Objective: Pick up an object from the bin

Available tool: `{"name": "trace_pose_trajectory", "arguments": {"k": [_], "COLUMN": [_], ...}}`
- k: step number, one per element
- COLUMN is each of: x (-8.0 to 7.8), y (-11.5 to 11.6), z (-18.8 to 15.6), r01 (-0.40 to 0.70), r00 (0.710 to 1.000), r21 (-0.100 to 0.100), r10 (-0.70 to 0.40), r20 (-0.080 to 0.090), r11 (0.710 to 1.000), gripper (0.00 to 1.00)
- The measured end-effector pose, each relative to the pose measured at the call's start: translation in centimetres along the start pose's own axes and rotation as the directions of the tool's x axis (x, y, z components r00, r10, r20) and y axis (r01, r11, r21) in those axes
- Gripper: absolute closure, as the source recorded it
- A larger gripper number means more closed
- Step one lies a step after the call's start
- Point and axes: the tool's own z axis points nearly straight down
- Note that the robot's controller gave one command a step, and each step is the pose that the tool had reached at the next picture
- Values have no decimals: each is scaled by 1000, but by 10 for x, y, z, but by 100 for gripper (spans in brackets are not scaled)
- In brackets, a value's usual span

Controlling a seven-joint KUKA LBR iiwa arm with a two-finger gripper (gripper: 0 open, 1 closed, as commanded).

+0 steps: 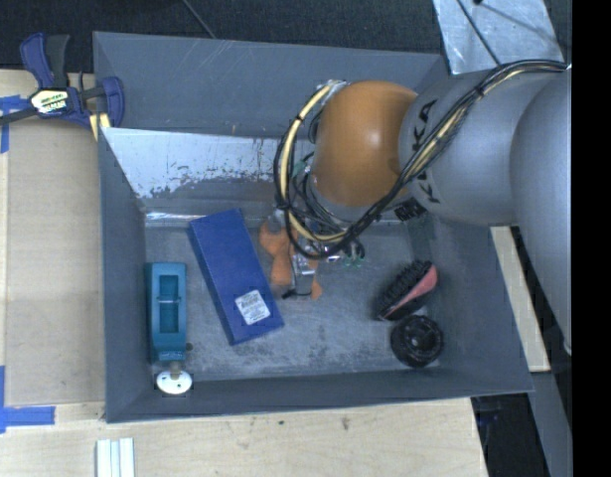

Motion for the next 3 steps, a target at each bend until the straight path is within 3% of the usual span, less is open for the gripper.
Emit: {"name": "trace_pose_trajectory", "arguments": {"k": [1,2,3], "x": [3,3,-6], "y": [-16,-16,-33], "z": [41,41,-159], "r01": [67,66,104], "r00": [998,998,995], "r21": [-1,-1,-1], "r10": [-67,-66,-104], "r20": [-3,-3,-7], "r11": [998,998,995], "gripper": [100,100,100]}}
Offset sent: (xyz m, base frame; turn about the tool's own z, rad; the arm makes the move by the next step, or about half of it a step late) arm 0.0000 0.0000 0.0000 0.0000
